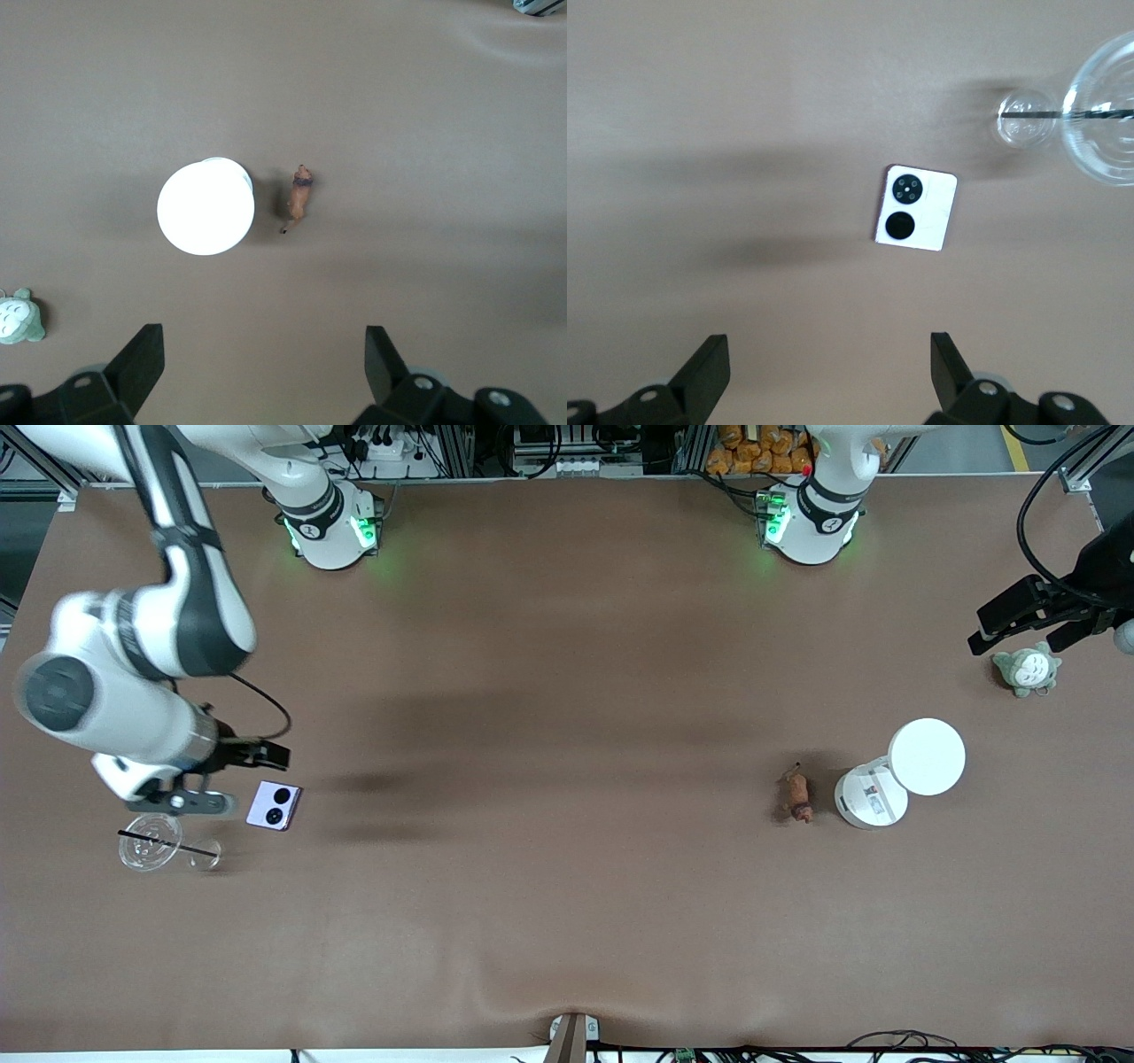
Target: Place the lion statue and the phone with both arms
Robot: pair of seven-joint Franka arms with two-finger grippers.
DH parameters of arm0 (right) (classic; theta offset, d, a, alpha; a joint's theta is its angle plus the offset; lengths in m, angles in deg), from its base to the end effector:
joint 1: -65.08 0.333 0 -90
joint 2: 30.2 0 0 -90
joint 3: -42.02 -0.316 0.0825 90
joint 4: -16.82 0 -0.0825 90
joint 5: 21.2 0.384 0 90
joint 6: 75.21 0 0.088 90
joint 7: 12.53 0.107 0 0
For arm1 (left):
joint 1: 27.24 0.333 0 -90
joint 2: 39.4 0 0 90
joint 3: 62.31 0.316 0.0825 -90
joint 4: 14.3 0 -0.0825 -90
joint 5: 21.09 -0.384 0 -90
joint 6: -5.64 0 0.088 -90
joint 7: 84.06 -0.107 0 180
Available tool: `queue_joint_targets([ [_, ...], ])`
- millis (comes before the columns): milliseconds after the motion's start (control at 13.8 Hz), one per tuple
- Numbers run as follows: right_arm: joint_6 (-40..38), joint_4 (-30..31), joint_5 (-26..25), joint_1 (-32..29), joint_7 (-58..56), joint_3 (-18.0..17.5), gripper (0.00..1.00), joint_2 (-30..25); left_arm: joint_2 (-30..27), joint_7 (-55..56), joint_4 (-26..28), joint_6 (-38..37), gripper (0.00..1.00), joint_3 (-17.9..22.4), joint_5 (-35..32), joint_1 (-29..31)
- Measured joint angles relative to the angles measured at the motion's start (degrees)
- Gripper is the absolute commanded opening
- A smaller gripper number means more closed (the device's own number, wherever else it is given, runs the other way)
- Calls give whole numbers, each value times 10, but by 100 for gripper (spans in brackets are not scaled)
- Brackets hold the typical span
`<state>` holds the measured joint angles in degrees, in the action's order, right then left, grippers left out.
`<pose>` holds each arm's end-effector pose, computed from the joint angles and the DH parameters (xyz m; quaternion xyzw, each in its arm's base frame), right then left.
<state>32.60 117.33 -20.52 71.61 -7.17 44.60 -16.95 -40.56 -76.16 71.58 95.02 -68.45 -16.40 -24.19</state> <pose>0.6122 0.0449 0.4271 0.9986 -0.0141 -0.0516 0.0038 0.5460 -0.0390 0.6689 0.9976 0.0398 0.0366 0.0435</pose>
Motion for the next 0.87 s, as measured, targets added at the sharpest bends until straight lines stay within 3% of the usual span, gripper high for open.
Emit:
queue_joint_targets([
  [508,-148,-24,16,-76,-62,6,100,-132,2,-18,2,-21,100,-11,-43,-3],
  [870,-274,-98,16,-106,-111,5,100,-163,2,-18,3,-22,100,-14,-43,-2],
])
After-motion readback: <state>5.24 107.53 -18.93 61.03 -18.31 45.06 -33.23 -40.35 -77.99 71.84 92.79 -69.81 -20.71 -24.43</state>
